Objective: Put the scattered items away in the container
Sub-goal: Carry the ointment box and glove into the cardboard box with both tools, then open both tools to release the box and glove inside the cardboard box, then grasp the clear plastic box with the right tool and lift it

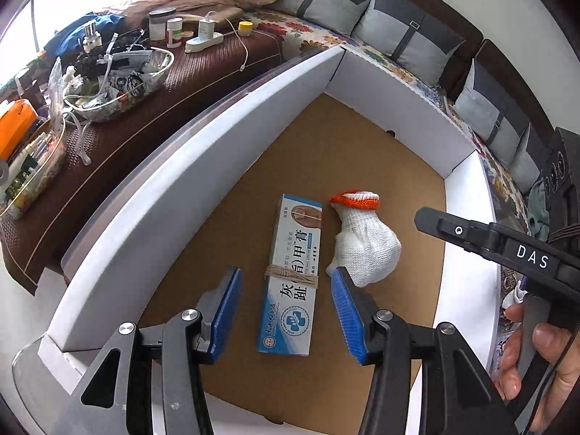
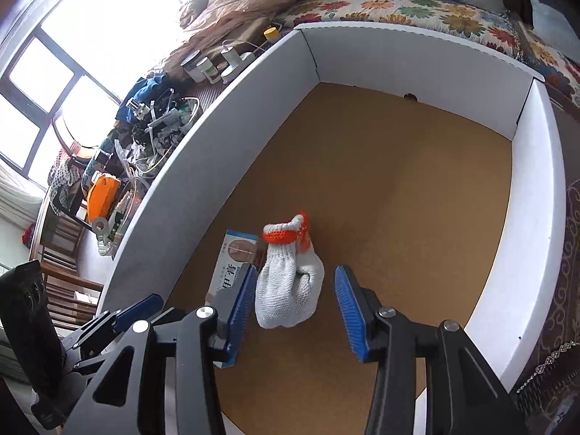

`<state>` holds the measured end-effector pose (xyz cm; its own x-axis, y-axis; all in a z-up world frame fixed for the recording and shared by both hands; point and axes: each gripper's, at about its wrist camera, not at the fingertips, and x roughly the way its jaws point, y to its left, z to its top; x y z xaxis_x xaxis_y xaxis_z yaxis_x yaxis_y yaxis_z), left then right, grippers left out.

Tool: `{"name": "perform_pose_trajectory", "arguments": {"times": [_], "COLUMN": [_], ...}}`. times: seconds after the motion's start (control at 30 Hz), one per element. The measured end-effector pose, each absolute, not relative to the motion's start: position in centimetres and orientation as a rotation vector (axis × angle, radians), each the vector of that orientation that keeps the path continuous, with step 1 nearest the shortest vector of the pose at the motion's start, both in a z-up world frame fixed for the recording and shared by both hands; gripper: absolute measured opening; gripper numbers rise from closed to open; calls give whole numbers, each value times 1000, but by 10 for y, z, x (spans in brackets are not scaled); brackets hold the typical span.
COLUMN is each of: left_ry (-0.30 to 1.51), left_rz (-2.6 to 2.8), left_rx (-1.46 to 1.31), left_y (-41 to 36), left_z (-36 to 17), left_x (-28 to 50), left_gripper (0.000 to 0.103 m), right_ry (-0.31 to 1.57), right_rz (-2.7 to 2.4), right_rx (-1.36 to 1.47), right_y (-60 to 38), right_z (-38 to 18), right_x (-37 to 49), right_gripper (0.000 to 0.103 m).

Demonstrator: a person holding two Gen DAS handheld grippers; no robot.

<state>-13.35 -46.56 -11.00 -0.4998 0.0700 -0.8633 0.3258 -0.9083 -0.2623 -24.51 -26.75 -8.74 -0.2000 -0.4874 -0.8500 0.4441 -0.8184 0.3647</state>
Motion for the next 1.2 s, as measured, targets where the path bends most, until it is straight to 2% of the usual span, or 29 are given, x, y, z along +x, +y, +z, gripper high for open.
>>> {"name": "perform_pose_trajectory", "arguments": {"times": [0.3, 0.53, 0.57, 0.63, 0.77, 0.87, 0.93, 0.97, 1.07, 1.13, 1.2], "left_ry": [594, 512, 499, 473, 419, 421, 442, 462, 480, 431, 396], "left_rz": [-2588, -2703, -2728, -2779, -2911, -2974, -3006, -3014, -3006, -2989, -2968], "left_rx": [1434, 1428, 1419, 1399, 1378, 1377, 1382, 1398, 1451, 1459, 1451], "left_y": [-431, -360, -346, -317, -248, -203, -177, -164, -137, -123, -116], "left_z": [-75, -37, -31, -17, 4, 7, 3, -3, -24, -42, -60], "left_x": [-100, -76, -73, -67, -56, -49, -46, -46, -47, -49, -49], "left_gripper": [52, 54, 56, 68, 70, 79, 100, 103, 103, 103, 103], "right_ry": [-116, -173, -187, -212, -232, -262, -291, -302, -324, -321, -319], "right_rz": [-2075, -2094, -2098, -2108, -2150, -2197, -2233, -2255, -2313, -2315, -2316], "right_rx": [1416, 1382, 1379, 1366, 1312, 1283, 1269, 1269, 1291, 1335, 1379], "right_y": [-233, -168, -155, -129, -74, -23, 13, 32, 90, 117, 143], "right_z": [-60, -54, -52, -48, -32, -22, -17, -17, -20, -31, -41], "right_x": [-208, -166, -161, -151, -133, -122, -117, -115, -110, -108, -106], "right_gripper": [47, 47, 47, 47, 47, 47, 47, 47, 47, 48, 52]}}
